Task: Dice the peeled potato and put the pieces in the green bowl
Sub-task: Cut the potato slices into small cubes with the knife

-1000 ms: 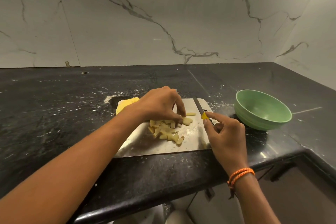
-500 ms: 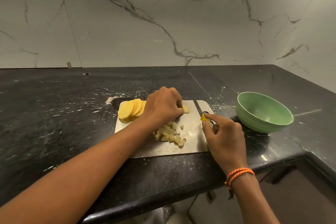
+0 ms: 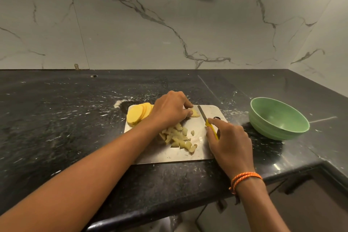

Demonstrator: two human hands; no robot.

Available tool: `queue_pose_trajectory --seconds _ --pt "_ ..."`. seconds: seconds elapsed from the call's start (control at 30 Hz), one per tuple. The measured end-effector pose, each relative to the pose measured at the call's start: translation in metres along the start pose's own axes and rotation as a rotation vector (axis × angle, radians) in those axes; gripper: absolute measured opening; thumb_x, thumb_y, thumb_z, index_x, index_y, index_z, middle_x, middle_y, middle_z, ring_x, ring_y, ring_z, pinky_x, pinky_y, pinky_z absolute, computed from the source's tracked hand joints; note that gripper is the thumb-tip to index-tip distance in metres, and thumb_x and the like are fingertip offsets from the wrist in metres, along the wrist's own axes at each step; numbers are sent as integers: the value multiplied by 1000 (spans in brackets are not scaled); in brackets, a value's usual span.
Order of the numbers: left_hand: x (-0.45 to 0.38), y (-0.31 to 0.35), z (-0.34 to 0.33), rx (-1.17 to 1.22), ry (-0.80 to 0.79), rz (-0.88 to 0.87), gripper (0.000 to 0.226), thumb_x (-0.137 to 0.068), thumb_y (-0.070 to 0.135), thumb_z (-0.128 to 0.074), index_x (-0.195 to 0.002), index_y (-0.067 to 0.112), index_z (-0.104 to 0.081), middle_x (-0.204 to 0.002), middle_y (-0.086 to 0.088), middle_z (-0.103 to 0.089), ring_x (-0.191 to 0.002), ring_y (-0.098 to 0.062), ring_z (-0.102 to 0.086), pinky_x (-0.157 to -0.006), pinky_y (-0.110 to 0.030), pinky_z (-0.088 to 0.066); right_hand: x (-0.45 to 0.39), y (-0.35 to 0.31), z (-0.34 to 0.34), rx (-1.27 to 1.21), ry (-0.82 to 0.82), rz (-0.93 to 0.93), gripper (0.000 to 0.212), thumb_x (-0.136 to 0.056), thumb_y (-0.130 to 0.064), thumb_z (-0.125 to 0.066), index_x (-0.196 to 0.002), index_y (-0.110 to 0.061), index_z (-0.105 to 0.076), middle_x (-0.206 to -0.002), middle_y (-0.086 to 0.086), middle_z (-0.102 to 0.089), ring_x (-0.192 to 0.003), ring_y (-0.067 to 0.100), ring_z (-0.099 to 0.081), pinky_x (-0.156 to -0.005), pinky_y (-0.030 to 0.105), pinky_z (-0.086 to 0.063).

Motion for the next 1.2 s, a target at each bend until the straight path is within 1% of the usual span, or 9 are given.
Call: queue_pose_trajectory --seconds 0.17,0.33,0.47,0.57,0.7,0.77,1.0,1.1,1.2 --pt "-1 -22 18 44 -27 82 18 -91 28 -84 -109 30 -84 -106 8 -80 -92 -14 -71 -74 -31 -53 4 -7 2 39 -9 2 29 -97 -37 -60 -123 -28 -66 -77 3 -70 -70 28 -66 -62 44 -58" --pt "0 -20 11 94 -11 105 15 -85 25 -90 -99 29 -86 -92 9 -81 -77 -4 -67 -70 -29 -58 4 -16 -2 67 -38 20 26 -97 -36 -59 -119 -25 -66 -74 5 -68 -70 30 -65 -61 42 -55" --pt "0 -17 9 103 23 98 13 -86 25 -89 -99 28 -86 -94 8 -80 -80 -7 -68 -79 -38 -65 0 -16 -7 66 -65 20 29 -97 -37 -57 -122 -24 -64 -76 4 -69 -71 26 -65 -63 44 -57" --pt "0 -19 11 109 34 69 14 -92 26 -83 -105 27 -85 -101 6 -81 -84 -9 -68 -83 -38 -64 1 -14 -1 57 0 11 31 -97 -34 -59 -126 -25 -65 -76 5 -70 -70 28 -66 -62 43 -57" --pt "1 -11 5 41 3 0 38 -93 50 -77 -125 29 -78 -121 8 -76 -98 -16 -66 -79 -33 -53 3 -19 5 74 48 49 31 -96 -30 -62 -127 -24 -66 -80 9 -74 -69 33 -69 -57 42 -56" --pt "2 -6 1 -31 6 -19 47 -89 59 -77 -127 29 -77 -120 10 -75 -100 -16 -66 -75 -31 -51 3 -24 4 91 36 79 29 -95 -27 -64 -124 -24 -68 -79 10 -74 -69 34 -69 -54 39 -54" --pt "3 -1 2 -62 77 9 39 -91 56 -76 -118 28 -81 -107 12 -77 -81 -9 -61 -56 -23 -37 1 -25 -4 114 -27 111 29 -97 -29 -61 -125 -22 -66 -78 9 -73 -69 30 -69 -56 35 -52" --pt "4 0 2 -54 78 33 36 -91 53 -78 -114 26 -83 -102 12 -79 -76 -8 -61 -55 -22 -40 -1 -23 -11 106 -80 101 30 -99 -31 -55 -126 -23 -64 -85 10 -73 -76 32 -68 -63 42 -56" --pt "3 -1 2 -32 84 59 33 -89 50 -81 -112 26 -84 -98 11 -80 -76 -9 -65 -62 -26 -53 -6 -21 -15 70 -115 82 27 -98 -31 -55 -122 -21 -65 -91 10 -74 -81 32 -68 -69 44 -57"
Point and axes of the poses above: each hand's wrist, its own x-axis away from the middle knuckle, its own z-axis out of the back of the hand, y = z × x, the point moved 7 cm from there along -x, towards the middle knuckle
